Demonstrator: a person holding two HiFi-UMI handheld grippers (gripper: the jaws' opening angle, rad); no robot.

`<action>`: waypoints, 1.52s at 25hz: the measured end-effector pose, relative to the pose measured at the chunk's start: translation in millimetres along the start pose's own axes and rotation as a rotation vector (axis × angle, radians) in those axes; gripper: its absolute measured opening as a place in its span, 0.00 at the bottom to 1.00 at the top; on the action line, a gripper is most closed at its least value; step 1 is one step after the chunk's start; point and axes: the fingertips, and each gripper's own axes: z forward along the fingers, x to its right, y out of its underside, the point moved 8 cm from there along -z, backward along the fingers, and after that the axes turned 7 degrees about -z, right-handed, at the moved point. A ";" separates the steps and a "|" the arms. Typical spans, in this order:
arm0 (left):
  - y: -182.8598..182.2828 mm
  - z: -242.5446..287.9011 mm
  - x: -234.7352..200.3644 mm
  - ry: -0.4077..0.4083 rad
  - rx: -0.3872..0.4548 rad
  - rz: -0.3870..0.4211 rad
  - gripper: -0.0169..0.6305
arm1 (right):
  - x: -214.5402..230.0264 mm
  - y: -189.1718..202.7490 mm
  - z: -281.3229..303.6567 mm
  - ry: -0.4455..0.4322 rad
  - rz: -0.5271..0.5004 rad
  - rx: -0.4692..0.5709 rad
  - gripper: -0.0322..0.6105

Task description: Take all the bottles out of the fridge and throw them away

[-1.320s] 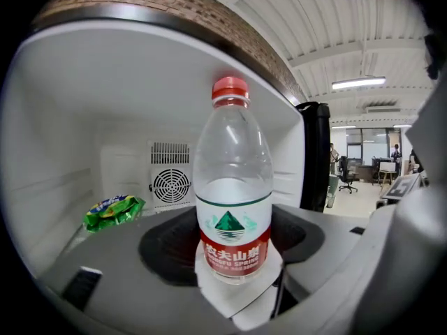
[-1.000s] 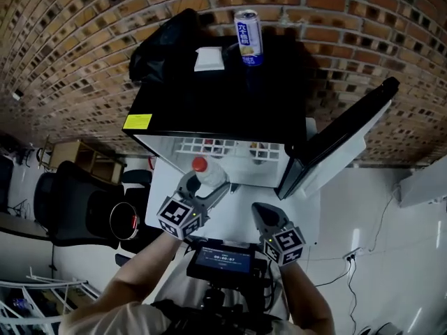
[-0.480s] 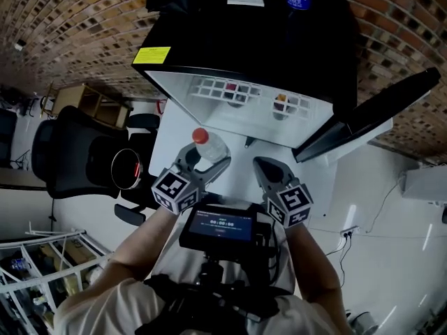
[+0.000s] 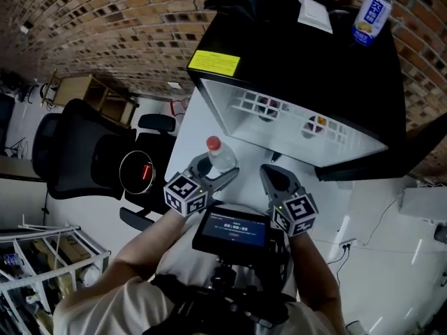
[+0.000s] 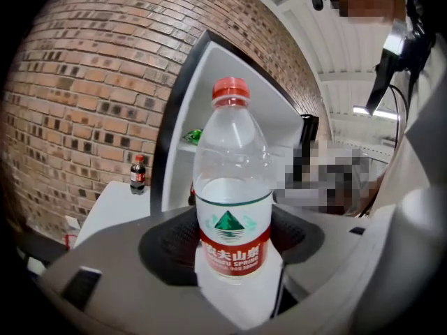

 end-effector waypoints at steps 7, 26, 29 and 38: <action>11.1 -45.5 -60.3 -0.039 -0.024 -0.029 0.50 | -37.9 -12.6 68.1 -0.071 -0.029 -0.064 0.05; 103.9 -219.1 -208.5 -0.385 -0.065 -0.207 0.50 | -140.7 1.7 233.7 -0.282 -0.089 -0.214 0.05; 119.0 -239.9 -217.2 -0.446 -0.058 -0.251 0.50 | -155.8 9.2 255.9 -0.344 -0.102 -0.246 0.05; 163.2 -291.0 -269.0 -0.671 -0.173 -0.257 0.50 | -205.4 23.4 310.8 -0.497 -0.143 -0.331 0.05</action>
